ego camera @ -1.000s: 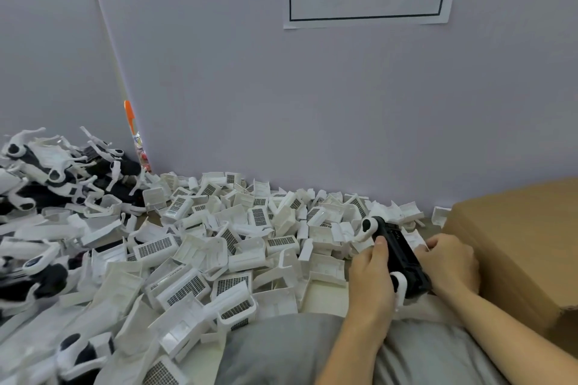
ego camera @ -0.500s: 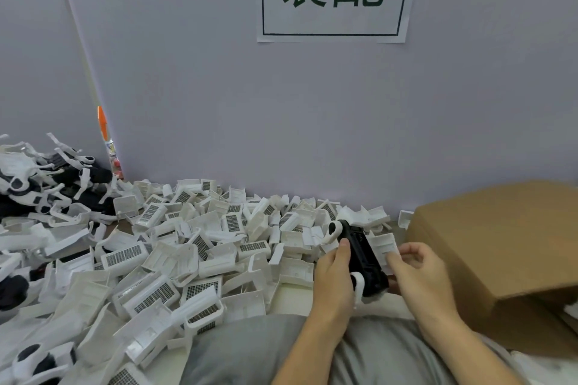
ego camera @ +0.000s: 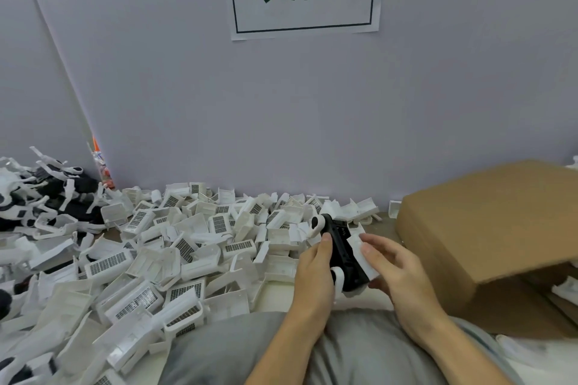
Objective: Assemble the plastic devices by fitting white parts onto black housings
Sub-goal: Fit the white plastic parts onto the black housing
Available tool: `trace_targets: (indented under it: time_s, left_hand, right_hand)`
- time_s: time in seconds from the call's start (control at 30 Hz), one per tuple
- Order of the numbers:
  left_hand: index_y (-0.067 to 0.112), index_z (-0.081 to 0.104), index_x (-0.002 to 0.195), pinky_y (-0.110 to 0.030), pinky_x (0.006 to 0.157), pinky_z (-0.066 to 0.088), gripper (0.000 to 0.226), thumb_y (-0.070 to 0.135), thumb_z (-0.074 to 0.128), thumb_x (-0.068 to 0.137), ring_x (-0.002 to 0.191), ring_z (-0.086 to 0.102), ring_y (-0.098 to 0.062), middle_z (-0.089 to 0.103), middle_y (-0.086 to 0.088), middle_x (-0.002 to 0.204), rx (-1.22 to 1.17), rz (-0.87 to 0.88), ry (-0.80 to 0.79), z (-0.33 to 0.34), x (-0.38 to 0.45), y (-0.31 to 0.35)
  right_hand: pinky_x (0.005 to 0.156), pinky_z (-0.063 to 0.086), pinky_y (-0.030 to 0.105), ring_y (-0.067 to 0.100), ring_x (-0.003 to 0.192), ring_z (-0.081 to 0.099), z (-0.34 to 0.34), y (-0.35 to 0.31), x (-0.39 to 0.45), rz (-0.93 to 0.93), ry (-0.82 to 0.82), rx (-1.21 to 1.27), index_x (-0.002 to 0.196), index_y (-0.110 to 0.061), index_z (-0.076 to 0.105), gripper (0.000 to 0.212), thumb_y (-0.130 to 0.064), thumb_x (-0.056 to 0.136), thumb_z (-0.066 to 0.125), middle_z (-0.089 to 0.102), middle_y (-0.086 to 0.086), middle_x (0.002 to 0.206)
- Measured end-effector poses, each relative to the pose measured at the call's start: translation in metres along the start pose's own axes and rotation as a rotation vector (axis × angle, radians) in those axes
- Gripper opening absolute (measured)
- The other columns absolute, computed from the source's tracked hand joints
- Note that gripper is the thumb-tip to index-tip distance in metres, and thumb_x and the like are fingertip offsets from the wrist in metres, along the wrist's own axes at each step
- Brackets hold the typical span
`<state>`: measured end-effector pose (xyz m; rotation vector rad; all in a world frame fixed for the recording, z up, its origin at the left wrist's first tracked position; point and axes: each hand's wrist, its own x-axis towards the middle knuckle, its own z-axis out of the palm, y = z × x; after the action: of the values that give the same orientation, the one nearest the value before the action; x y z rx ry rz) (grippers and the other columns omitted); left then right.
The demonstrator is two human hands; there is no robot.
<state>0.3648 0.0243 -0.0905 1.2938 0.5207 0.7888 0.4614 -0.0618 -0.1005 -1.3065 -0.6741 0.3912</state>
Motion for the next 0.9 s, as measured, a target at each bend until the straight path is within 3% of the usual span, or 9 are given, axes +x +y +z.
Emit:
trace_targets:
  time_s: [0.1,0.23,0.33,0.5,0.6,0.67,0.73,0.8,0.9]
  left_hand:
    - [0.017,0.074,0.088,-0.028,0.072,0.055,0.039,0.034,0.044,0.106,0.075,0.071,-0.012,0.077,-0.002,0.081,0.024,0.009,0.006,0.0013,-0.0018,0.0009]
    - [0.012,0.070,0.103,-0.022,0.068,0.055,0.034,0.033,0.044,0.106,0.076,0.070,-0.006,0.075,0.003,0.088,0.044,0.010,0.019,0.0027,-0.0007,0.0009]
    - [0.021,0.069,0.101,-0.023,0.073,0.055,0.028,0.033,0.044,0.106,0.083,0.071,-0.007,0.075,0.005,0.095,0.038,-0.009,0.057,0.0027,-0.0007,0.0009]
    - [0.019,0.069,0.102,-0.024,0.072,0.055,0.029,0.035,0.045,0.106,0.086,0.073,-0.012,0.077,0.001,0.096,-0.004,-0.041,0.077,0.0015,0.0007,0.0008]
    - [0.017,0.070,0.098,-0.027,0.075,0.056,0.030,0.034,0.047,0.106,0.088,0.073,-0.015,0.078,0.001,0.092,-0.023,-0.058,0.081,0.0016,0.0008,0.0004]
    - [0.017,0.071,0.098,-0.029,0.078,0.057,0.031,0.034,0.046,0.106,0.094,0.073,-0.020,0.077,-0.004,0.098,-0.029,-0.067,0.089,0.0018,0.0010,0.0008]
    - [0.019,0.071,0.096,-0.025,0.070,0.056,0.031,0.033,0.046,0.106,0.086,0.074,-0.015,0.078,0.000,0.090,-0.032,-0.060,0.083,0.0015,0.0010,0.0014]
    - [0.022,0.071,0.090,-0.020,0.062,0.054,0.032,0.032,0.045,0.106,0.073,0.073,-0.006,0.077,0.009,0.077,-0.021,-0.056,0.060,0.0018,0.0007,0.0019]
    - [0.024,0.069,0.086,-0.016,0.057,0.053,0.033,0.030,0.044,0.107,0.064,0.070,0.002,0.072,0.022,0.067,0.000,-0.047,0.038,0.0018,-0.0003,0.0027]
  right_hand:
    - [0.071,0.052,0.027,0.006,0.089,0.068,-0.0003,-0.0005,-0.0010,-0.049,-0.039,-0.093,0.104,-0.028,0.072,0.013,-0.024,0.092,0.068,0.076,-0.009,0.099]
    - [0.083,0.053,0.032,0.013,0.095,0.069,-0.0006,0.0010,-0.0003,-0.074,-0.010,-0.122,0.106,-0.025,0.072,0.019,-0.016,0.089,0.072,0.076,-0.005,0.100]
    - [0.082,0.051,0.030,0.016,0.096,0.069,-0.0032,0.0016,0.0017,-0.088,0.063,-0.086,0.108,-0.020,0.073,0.021,-0.013,0.088,0.073,0.076,-0.004,0.101]
    - [0.069,0.053,0.016,0.000,0.084,0.068,-0.0046,-0.0007,0.0030,-0.134,0.115,-0.050,0.107,-0.028,0.070,0.022,-0.027,0.086,0.074,0.076,-0.017,0.093]
    - [0.073,0.059,0.031,0.010,0.089,0.073,-0.0030,-0.0022,0.0014,-0.096,0.076,-0.004,0.103,-0.024,0.073,0.021,-0.033,0.085,0.069,0.078,-0.008,0.094]
    - [0.076,0.061,0.044,0.023,0.092,0.074,-0.0031,-0.0023,0.0010,-0.069,0.013,0.010,0.103,-0.015,0.075,0.017,-0.023,0.091,0.066,0.078,0.002,0.096]
    - [0.080,0.059,0.050,0.027,0.095,0.073,-0.0038,-0.0017,0.0008,-0.051,-0.025,0.004,0.109,-0.010,0.074,0.020,-0.018,0.091,0.066,0.078,0.006,0.099]
    - [0.079,0.059,0.042,0.023,0.093,0.073,-0.0045,-0.0018,0.0001,-0.042,-0.038,-0.004,0.114,-0.010,0.072,0.025,-0.018,0.090,0.067,0.078,0.005,0.100]
    - [0.068,0.047,0.015,0.003,0.077,0.064,-0.0044,-0.0030,-0.0020,-0.088,-0.080,-0.105,0.113,-0.019,0.074,0.025,-0.021,0.088,0.070,0.076,-0.001,0.097]
